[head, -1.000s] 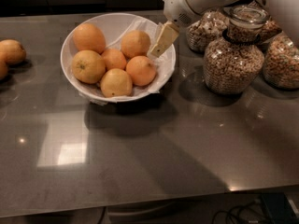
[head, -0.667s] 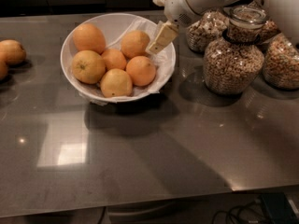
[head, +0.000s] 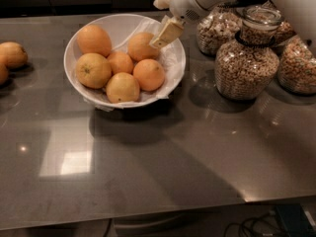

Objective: Pick orange from white bowl

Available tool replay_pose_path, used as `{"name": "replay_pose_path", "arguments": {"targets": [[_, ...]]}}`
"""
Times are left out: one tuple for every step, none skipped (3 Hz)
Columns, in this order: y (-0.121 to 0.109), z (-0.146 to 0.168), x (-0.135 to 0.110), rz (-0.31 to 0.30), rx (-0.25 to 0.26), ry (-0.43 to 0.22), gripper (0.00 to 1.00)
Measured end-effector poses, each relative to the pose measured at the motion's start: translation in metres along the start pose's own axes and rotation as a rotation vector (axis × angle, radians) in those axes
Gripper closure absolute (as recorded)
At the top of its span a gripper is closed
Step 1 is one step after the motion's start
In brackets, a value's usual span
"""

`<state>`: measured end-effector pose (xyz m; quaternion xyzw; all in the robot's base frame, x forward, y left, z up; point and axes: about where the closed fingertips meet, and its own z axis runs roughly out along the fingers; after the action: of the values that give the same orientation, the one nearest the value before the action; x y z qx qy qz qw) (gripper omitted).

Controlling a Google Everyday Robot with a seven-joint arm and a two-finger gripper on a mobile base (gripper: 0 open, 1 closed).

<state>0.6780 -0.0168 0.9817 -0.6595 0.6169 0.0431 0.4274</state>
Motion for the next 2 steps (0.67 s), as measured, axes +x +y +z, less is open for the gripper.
{"name": "replay_pose_path", "arguments": {"targets": [[0.0032,0.0070,-0.0101,-0.023,-0.034,-0.019,0.33],[0.0095,0.0117,-0.0167,-0.034,-0.064,-0.030,0.36]]}}
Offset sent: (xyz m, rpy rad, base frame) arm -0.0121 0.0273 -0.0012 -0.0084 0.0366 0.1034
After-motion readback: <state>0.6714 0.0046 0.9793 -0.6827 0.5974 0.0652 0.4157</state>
